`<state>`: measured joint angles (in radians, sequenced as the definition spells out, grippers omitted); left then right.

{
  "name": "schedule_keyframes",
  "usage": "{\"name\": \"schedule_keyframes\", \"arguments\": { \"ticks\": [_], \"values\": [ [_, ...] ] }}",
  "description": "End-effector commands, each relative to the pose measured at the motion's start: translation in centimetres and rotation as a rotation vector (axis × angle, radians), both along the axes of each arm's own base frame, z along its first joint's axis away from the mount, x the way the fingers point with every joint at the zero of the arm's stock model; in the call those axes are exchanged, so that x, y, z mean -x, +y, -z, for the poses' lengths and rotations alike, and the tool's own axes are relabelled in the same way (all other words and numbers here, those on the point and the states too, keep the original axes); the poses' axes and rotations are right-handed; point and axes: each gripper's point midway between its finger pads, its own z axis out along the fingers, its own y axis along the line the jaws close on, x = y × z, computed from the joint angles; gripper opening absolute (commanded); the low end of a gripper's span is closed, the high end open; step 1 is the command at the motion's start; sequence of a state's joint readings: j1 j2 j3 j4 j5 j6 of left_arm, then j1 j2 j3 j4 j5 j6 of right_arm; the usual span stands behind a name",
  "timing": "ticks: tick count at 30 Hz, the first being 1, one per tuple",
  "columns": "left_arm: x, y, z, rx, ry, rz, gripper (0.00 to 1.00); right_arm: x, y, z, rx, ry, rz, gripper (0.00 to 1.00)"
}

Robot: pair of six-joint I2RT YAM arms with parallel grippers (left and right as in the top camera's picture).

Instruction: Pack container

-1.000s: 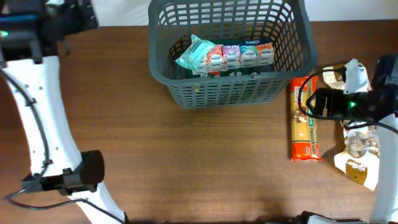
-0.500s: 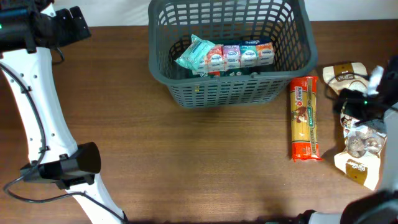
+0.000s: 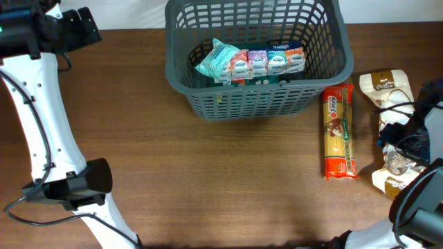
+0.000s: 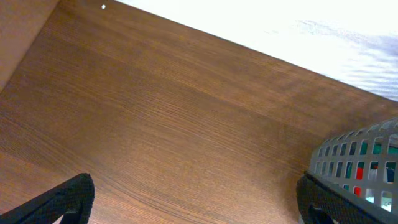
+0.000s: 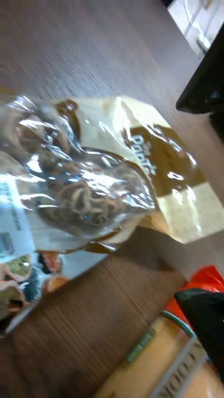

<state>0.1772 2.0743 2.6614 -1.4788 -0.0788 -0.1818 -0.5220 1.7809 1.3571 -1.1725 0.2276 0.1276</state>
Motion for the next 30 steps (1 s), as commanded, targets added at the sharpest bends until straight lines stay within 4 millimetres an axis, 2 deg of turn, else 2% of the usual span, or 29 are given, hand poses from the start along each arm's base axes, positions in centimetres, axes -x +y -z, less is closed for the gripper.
{"name": "schedule_keyframes", "arguments": {
  "ticks": [1,6,10,15,30],
  "values": [
    [0.0,0.1,0.2,0.013,0.001,-0.014,0.99,0.4,-1.0,0.1,0.072,0.021,0.002,0.88],
    [0.0,0.1,0.2,0.013,0.001,-0.014,0.99,-0.4,-0.5,1.5,0.043,-0.021,-0.028,0.88],
    [0.0,0.1,0.2,0.013,0.001,-0.014,0.99,-1.0,1.1,3.0,-0.019,-0.049,-0.086,0.88],
    [0.0,0.1,0.2,0.013,0.001,-0.014,0.99,-1.4,2.0,4.0,-0.019,-0.042,-0.167,0.91],
    [0.0,0.1,0.2,0.013,0.001,-0.014,0.99,-2.2,0.9,4.3,0.043,-0.075,-0.172,0.91]
  ]
}}
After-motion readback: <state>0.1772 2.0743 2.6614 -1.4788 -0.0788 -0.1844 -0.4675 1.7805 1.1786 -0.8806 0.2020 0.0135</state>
